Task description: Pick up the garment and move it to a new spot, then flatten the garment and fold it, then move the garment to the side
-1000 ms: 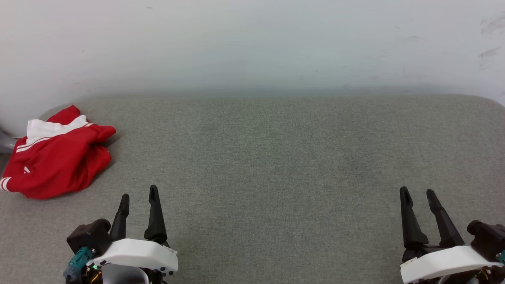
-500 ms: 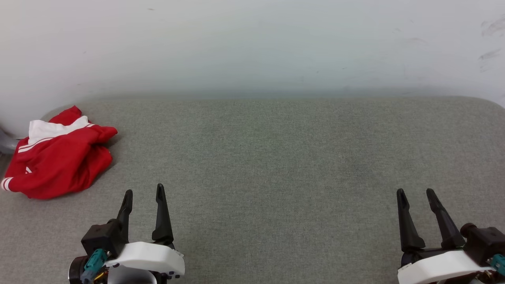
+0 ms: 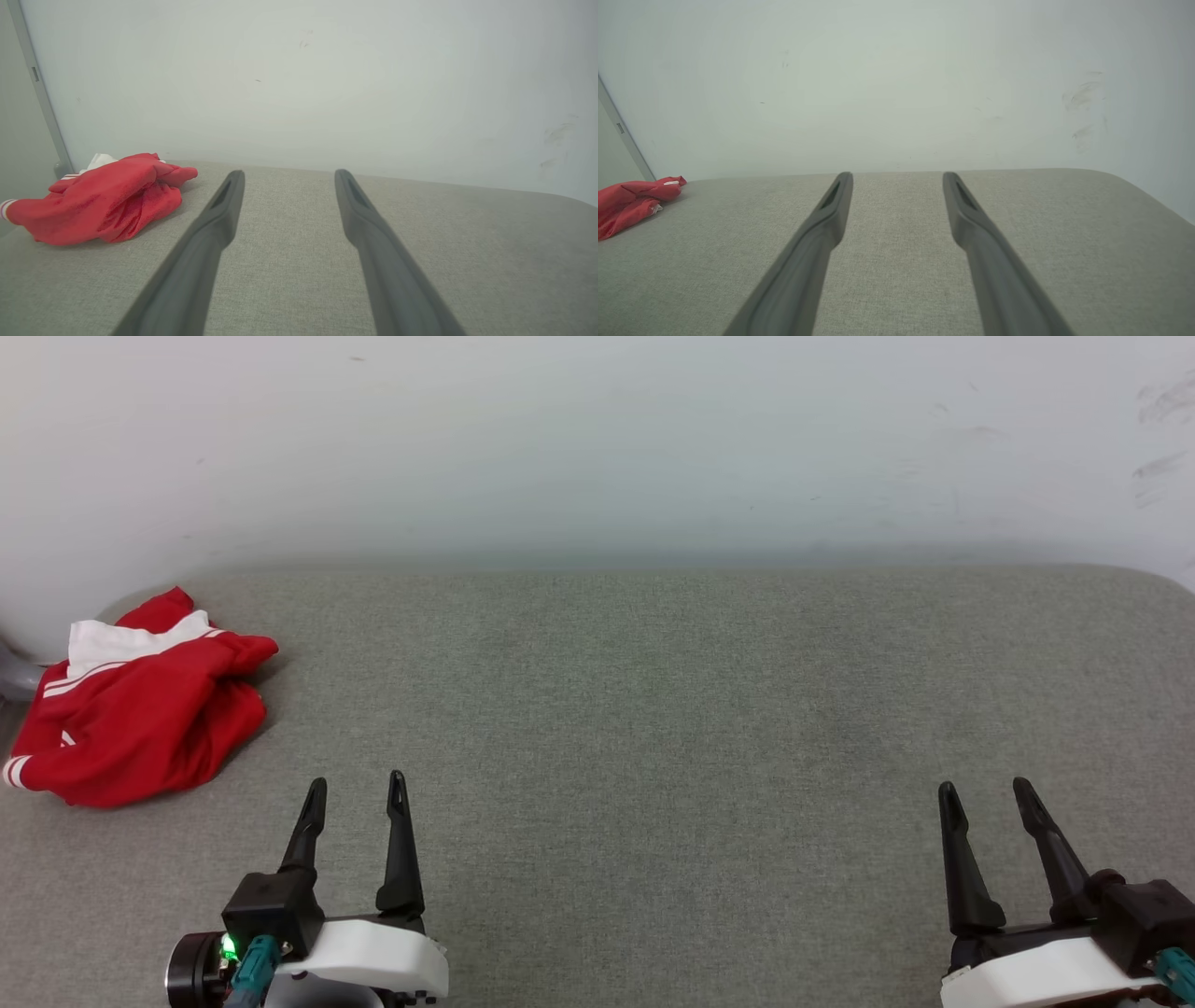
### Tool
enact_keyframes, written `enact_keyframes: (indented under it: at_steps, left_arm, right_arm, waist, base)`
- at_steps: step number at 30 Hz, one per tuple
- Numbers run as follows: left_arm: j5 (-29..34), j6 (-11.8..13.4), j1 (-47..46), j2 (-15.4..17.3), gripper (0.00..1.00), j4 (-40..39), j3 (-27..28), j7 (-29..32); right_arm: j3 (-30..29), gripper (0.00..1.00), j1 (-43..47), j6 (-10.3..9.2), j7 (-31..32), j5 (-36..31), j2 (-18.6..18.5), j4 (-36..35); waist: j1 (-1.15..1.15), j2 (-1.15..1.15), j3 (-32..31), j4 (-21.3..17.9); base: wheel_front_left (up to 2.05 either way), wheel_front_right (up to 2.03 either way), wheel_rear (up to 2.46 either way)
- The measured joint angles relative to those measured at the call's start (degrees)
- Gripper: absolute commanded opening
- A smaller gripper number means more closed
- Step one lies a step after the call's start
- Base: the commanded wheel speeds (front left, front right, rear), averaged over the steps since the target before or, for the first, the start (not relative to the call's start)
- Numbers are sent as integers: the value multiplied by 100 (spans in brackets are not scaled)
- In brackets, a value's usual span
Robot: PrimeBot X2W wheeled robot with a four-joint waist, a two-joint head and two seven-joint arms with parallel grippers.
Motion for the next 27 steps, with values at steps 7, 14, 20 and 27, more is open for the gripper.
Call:
enact_keyframes:
  at_steps: [7,14,20,27]
  left_arm:
    - [270,-41,8,-5,100,-23,-1,-85]
    - [486,-75,28,-14,100,-19,21,-143]
    - [603,-118,64,-27,100,24,52,-197]
    - [310,-227,65,-34,100,122,153,-210]
  right_arm:
    - [0,100,10,0,-71,-142,-1,-42]
    - [57,100,34,0,-145,-280,-1,-68]
    - [122,100,68,0,-203,-399,-2,-90]
    - [118,100,70,0,-207,-201,-2,-60]
  waist:
    - [0,0,0,7]
    - [0,0,-1,6]
    - [0,0,-2,3]
    - [0,0,7,12]
  base:
    - [0,0,0]
    - [0,0,0]
    - [0,0,0]
    - [0,0,0]
